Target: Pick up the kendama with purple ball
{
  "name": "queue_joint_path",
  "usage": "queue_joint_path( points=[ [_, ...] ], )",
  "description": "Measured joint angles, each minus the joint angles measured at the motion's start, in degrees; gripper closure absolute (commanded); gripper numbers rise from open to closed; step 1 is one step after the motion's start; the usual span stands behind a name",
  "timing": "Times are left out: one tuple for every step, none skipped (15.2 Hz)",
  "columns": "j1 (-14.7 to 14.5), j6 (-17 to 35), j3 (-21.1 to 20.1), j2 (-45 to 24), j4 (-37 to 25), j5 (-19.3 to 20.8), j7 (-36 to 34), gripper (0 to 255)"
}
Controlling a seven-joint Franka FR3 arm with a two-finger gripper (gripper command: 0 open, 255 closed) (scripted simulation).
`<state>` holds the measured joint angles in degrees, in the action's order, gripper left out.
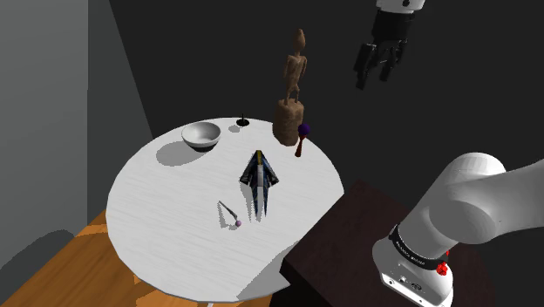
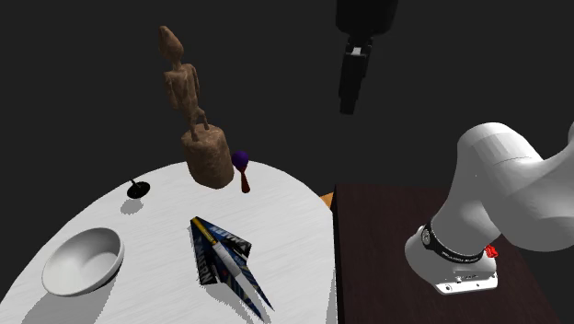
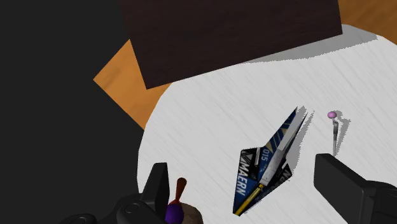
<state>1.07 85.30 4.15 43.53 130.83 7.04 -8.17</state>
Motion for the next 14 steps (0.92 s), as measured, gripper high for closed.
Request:
queue_joint_path(
  points=[
    [0.00, 0.00, 0.00, 0.00, 0.00, 0.00, 0.00, 0],
    [0.05, 0.93, 0.46, -0.26, 0.65, 0.26, 0.47, 0],
    [0.02, 2.37, 0.97, -1.17, 1.14, 0.47, 0.95, 0],
    [0.03, 4.06, 1.64, -2.29, 1.64, 0.75, 1.61, 0],
    [0.04, 5.39, 2.34, -3.54, 1.60, 1.04, 2.39, 0],
    [0.25, 7.20, 3.48, -4.38, 2.46, 1.63, 3.59, 0],
    [0.31, 8.87, 4.40, -5.62, 2.74, 1.98, 4.57, 0],
    [0.19, 10.62, 4.89, -6.86, 3.21, 2.04, 5.04, 0],
    [0.16, 12.59, 5.59, -8.12, 3.83, 2.25, 5.75, 0],
    [0.20, 14.39, 6.58, -9.90, 3.67, 2.50, 6.82, 0],
    [0.24, 15.85, 7.55, -11.73, 3.14, 2.69, 7.97, 0],
    [0.28, 17.68, 8.39, -13.05, 3.58, 2.87, 8.92, 0],
    [0.14, 19.35, 9.02, -14.79, 3.41, 2.79, 9.65, 0],
    [0.15, 21.07, 9.75, -16.09, 3.76, 2.86, 10.52, 0]
  ],
)
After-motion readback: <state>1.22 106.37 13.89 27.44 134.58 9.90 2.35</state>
